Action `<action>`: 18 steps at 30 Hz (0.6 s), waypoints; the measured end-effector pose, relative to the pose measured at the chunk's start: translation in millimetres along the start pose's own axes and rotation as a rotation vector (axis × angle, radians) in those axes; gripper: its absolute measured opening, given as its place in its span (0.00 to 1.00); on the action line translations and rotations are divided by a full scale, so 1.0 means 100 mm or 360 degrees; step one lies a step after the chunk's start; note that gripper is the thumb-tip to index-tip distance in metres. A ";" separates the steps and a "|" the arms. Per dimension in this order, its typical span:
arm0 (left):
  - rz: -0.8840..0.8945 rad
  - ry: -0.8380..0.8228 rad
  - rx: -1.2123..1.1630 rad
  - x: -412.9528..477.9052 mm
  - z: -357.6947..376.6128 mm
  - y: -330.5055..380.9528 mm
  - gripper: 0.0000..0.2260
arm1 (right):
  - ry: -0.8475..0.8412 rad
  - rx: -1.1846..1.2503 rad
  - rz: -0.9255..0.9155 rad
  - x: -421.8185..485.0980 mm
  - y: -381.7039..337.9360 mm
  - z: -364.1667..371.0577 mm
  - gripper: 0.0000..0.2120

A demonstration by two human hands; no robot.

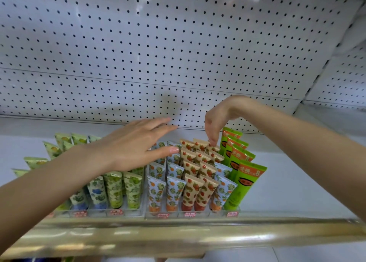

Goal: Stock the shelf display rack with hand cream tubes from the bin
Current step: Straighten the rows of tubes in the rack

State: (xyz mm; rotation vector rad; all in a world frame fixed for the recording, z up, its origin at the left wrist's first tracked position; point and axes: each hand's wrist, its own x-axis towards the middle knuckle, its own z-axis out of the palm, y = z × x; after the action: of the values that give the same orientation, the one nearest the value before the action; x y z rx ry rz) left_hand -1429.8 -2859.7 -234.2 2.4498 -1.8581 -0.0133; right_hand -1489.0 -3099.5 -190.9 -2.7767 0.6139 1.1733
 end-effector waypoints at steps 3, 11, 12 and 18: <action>0.0001 -0.0008 -0.0001 -0.03 -0.01 0.01 0.34 | -0.0005 -0.0033 -0.0016 -0.01 0.00 0.02 0.02; -0.0006 -0.0009 0.0005 -0.08 -0.03 0.00 0.35 | 0.0028 -0.0069 0.0001 -0.08 -0.02 0.03 0.04; -0.0011 -0.0010 0.0006 -0.09 -0.04 0.00 0.35 | 0.0032 -0.0054 0.0004 -0.11 -0.02 0.02 0.04; -0.0026 -0.0015 0.0016 -0.14 -0.09 0.03 0.34 | 0.0472 0.0317 -0.0203 -0.19 0.01 -0.03 0.08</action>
State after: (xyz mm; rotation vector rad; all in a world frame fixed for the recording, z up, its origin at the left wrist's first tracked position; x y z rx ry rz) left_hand -1435.9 -2846.1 -225.3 2.4760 -1.8460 -0.0161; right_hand -1499.8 -3094.9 -175.3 -2.7866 0.5308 0.6428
